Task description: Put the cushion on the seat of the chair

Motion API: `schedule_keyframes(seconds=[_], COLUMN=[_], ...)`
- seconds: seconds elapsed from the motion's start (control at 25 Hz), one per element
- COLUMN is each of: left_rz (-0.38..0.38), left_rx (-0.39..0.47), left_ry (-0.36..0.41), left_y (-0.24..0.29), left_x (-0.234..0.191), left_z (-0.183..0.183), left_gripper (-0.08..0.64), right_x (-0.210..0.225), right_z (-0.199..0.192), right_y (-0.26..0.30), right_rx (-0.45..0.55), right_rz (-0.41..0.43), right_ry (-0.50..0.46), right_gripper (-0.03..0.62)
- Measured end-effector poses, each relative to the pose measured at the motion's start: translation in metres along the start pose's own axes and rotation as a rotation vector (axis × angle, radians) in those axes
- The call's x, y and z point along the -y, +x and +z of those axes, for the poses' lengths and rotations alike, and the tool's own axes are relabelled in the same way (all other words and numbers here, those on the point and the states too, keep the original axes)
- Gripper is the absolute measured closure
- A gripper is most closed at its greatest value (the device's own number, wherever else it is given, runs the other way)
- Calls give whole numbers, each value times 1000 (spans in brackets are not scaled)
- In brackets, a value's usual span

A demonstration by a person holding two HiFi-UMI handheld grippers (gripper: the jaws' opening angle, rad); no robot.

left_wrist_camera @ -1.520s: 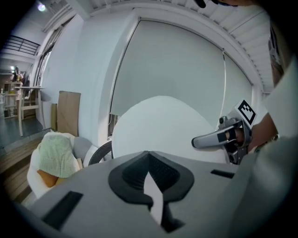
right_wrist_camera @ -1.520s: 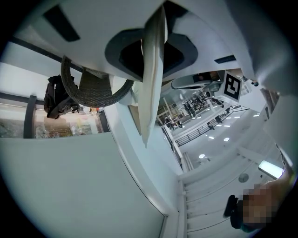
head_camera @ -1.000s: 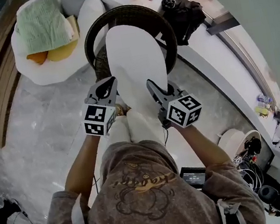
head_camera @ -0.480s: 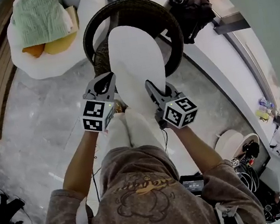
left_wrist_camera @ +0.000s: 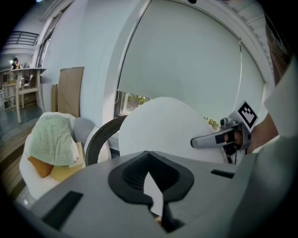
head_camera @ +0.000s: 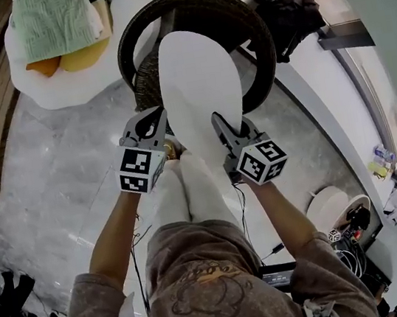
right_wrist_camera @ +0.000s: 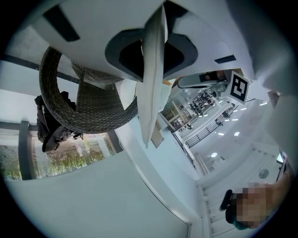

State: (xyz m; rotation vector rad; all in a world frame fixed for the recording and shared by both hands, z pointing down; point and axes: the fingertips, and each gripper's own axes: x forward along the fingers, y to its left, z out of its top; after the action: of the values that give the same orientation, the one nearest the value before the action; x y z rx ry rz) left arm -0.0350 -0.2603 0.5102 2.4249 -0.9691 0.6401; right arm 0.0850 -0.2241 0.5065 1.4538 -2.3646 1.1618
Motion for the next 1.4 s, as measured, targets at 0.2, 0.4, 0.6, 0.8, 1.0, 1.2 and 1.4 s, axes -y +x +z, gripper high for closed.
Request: schedule_keyframes(seconds=[0.2, 0.4, 0.6, 0.8, 1.0, 1.2, 1.4], left_rz=[-16, -24, -11, -22, -38, -43, -50], left_rx=[-13, -21, -32, -52, -70, -88, -109], left_ry=[-19, -46, -67, -71, -81, -92, -105], left_y=[25, 47, 64, 82, 96, 109, 114], left_x=[-4, -12, -28, -31, -30, -34, -32], left_z=[-17, -34, -51, -70, -87, -102, -115], left_gripper=[555, 555, 555, 555, 555, 555, 555], right_x=[17, 33, 53, 71, 76, 91, 92], right_z=[-15, -30, -45, -62, -71, -66, -67], right_y=[21, 39, 62, 89, 111, 125, 128], right_rx=[-13, -13, -18, -29, -27, -2, 10], right_rz=[4, 6, 5, 20, 38, 67, 133], right_ry=[22, 53, 64, 107, 129, 190, 256], right_gripper=[525, 525, 525, 525, 525, 525, 525])
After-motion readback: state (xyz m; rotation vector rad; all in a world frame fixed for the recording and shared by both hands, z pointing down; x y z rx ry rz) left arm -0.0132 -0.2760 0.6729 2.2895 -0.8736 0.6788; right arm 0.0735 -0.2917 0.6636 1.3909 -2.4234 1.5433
